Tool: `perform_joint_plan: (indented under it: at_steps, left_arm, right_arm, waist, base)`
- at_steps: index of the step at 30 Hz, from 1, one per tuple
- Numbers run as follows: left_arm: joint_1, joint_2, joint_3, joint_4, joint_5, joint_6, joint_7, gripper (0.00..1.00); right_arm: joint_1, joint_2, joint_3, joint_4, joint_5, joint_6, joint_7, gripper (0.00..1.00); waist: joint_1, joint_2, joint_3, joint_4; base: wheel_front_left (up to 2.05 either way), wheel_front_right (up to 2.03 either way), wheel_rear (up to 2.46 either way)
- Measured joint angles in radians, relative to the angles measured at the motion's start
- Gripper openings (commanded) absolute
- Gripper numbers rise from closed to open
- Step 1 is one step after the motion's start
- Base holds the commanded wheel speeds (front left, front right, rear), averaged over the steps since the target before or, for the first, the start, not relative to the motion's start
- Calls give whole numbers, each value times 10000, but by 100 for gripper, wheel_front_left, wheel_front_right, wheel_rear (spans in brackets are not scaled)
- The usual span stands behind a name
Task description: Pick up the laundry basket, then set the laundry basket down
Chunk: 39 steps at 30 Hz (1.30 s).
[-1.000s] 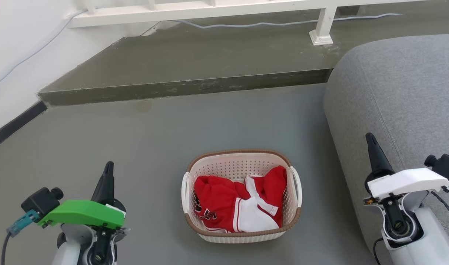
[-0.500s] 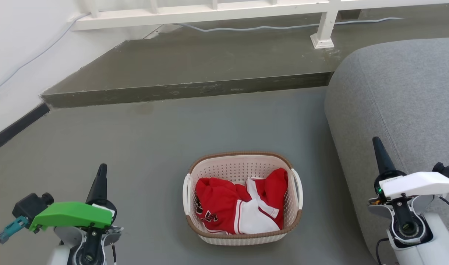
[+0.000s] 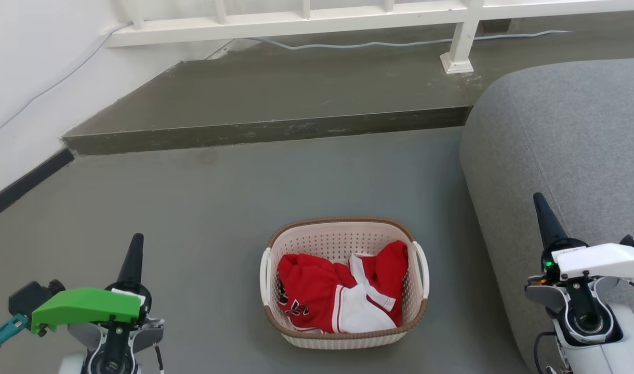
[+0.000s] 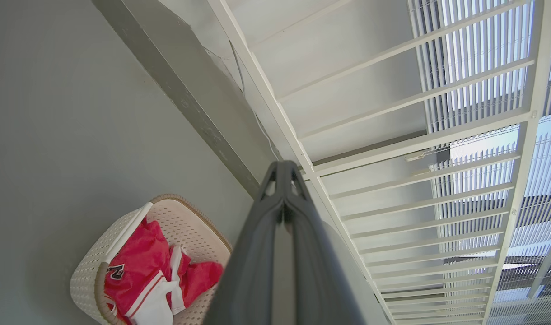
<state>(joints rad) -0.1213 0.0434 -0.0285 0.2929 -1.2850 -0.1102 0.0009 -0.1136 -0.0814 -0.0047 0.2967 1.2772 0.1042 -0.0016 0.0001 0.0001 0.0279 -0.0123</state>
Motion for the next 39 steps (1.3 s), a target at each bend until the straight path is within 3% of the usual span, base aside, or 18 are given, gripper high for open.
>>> perform_joint_plan:
  at_steps: [32, 39]
  left_arm:
    - [204, 0, 930, -117, -3200, -100, 965, 0]
    - [207, 0, 947, -123, -3248, -100, 965, 0]
  right_arm:
    - [206, 293, -1118, -102, 3281, 102, 922, 0]
    - [210, 322, -1151, -107, 3336, 104, 922, 0]
  waist:
    - [0, 0, -251, 123]
    - [0, 0, -252, 123]
  base:
    - [0, 0, 0]
    - [0, 0, 0]
